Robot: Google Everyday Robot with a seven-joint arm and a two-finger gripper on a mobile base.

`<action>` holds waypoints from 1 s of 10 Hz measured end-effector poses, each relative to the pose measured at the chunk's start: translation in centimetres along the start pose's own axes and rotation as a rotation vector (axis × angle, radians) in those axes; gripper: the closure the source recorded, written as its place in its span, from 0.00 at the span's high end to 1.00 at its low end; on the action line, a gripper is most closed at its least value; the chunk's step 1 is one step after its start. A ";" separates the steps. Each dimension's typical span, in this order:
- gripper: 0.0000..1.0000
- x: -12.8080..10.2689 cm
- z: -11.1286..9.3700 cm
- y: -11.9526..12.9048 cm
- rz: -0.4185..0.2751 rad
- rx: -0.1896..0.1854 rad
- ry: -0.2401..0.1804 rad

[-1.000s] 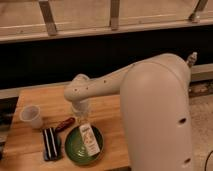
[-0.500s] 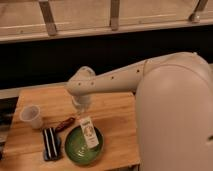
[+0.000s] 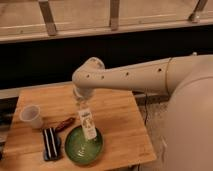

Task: Stand the bottle upright

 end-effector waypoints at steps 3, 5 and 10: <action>0.00 -3.0 -3.5 0.9 -0.044 -0.001 -0.130; 0.00 -3.9 -3.8 0.3 -0.046 -0.014 -0.222; 0.00 -5.4 -0.9 -1.6 -0.105 0.006 -0.384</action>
